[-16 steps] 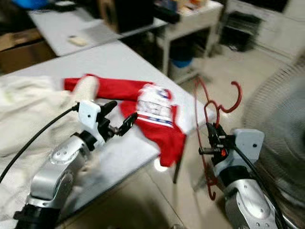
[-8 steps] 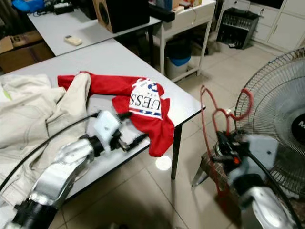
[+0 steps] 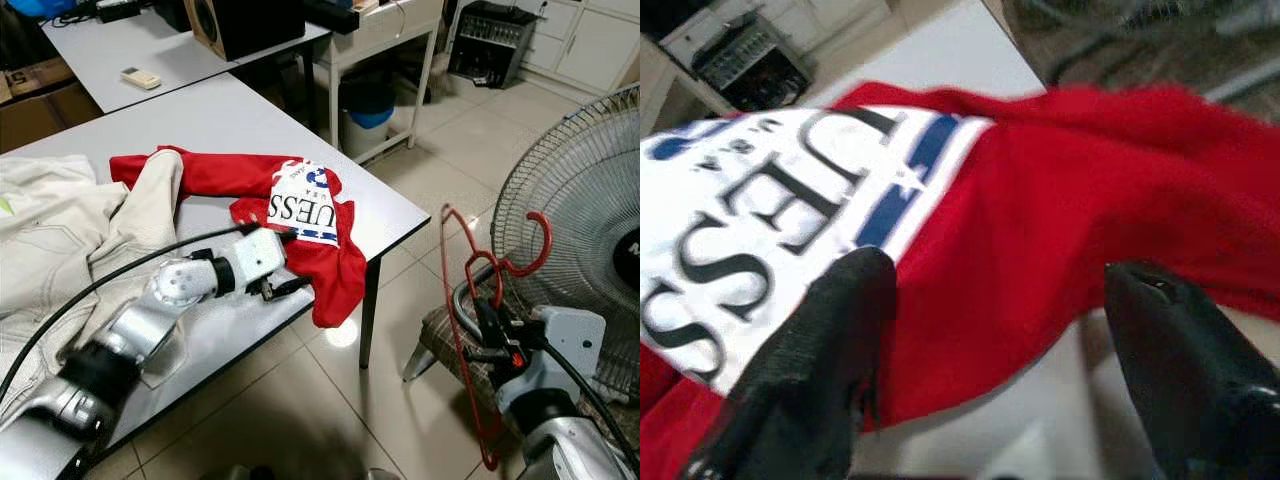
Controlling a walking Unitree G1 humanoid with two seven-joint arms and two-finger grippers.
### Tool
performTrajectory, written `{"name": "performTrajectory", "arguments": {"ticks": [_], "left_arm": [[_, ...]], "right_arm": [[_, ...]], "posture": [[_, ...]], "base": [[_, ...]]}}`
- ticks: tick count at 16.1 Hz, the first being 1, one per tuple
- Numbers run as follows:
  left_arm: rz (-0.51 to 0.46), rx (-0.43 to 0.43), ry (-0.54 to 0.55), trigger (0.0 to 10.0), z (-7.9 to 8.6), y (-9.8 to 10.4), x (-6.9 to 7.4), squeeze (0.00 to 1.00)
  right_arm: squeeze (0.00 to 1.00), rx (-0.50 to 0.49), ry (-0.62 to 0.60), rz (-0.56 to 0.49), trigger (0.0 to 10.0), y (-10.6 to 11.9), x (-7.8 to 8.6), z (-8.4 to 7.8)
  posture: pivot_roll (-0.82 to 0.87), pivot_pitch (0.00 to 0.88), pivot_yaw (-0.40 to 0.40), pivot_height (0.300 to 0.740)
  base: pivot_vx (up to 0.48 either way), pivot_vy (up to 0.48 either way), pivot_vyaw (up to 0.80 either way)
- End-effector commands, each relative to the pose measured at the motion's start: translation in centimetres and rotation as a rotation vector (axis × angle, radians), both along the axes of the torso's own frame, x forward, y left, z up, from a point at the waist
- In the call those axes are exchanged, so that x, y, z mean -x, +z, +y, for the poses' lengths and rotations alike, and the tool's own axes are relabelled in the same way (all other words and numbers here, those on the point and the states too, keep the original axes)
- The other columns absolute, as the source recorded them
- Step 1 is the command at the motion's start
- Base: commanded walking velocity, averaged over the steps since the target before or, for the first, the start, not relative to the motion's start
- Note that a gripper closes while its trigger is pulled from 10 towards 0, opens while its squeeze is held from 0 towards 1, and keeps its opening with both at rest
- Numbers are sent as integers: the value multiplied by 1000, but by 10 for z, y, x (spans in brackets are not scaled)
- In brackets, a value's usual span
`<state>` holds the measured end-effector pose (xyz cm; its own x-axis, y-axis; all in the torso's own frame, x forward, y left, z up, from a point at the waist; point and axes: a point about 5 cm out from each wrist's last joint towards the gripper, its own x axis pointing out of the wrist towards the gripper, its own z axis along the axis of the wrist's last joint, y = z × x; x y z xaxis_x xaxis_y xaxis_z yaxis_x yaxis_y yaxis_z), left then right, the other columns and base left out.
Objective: Hang hanger
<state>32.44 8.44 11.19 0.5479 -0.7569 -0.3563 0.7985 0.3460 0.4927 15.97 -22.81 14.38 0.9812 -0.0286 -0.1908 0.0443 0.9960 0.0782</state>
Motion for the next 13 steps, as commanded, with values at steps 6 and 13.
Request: {"name": "performTrajectory", "arguments": {"ticks": [6, 13], "left_arm": [[-2, -72, -32, 0, 12, -11, -7, 0], [13, -13, -65, 0, 3, -10, -9, 0]], "right_arm": [[0, 38, -4, -53, 10000, 8, 1, -1], [0, 45, 24, -64, 10000, 6, -4, 3]], "posture": [[-205, 67, 118, 740], [-197, 53, 111, 740]], "base": [[0, 0, 0], [0, 0, 0]]}}
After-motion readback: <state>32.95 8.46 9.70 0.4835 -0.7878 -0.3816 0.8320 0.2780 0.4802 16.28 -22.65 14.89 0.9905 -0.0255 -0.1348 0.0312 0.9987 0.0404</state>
